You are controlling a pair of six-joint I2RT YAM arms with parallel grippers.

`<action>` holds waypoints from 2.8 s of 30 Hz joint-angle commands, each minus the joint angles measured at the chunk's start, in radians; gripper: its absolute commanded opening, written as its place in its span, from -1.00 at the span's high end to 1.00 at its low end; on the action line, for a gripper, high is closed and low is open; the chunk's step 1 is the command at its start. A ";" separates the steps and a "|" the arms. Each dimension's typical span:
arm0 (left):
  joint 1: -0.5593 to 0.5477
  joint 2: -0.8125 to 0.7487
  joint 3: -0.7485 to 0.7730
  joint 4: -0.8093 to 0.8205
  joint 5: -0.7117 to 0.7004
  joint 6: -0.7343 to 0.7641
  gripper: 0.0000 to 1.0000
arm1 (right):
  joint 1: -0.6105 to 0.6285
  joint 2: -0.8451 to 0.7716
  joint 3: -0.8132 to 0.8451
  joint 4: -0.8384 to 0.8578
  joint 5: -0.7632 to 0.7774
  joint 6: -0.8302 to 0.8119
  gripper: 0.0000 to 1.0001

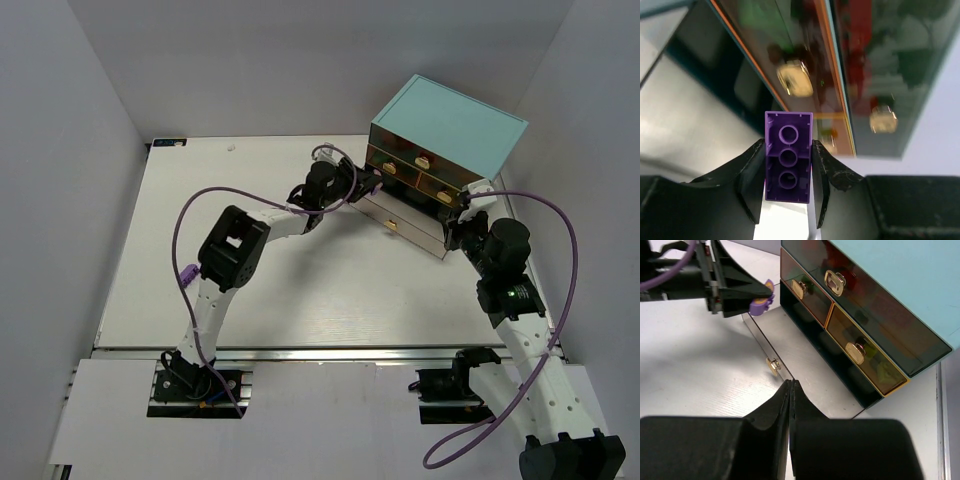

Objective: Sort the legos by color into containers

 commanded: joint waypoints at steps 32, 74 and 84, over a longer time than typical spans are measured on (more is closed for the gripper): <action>0.362 -1.030 -0.544 -1.000 -0.594 0.624 -0.62 | 0.037 0.067 0.035 -0.106 -0.441 -0.139 0.54; 0.662 -0.786 -0.673 -1.099 -0.494 1.367 -0.82 | 0.068 -0.010 0.020 -0.049 -0.327 -0.104 0.19; 0.662 -0.734 -0.678 -1.085 -0.505 1.367 -0.69 | 0.069 -0.017 0.020 -0.046 -0.315 -0.101 0.19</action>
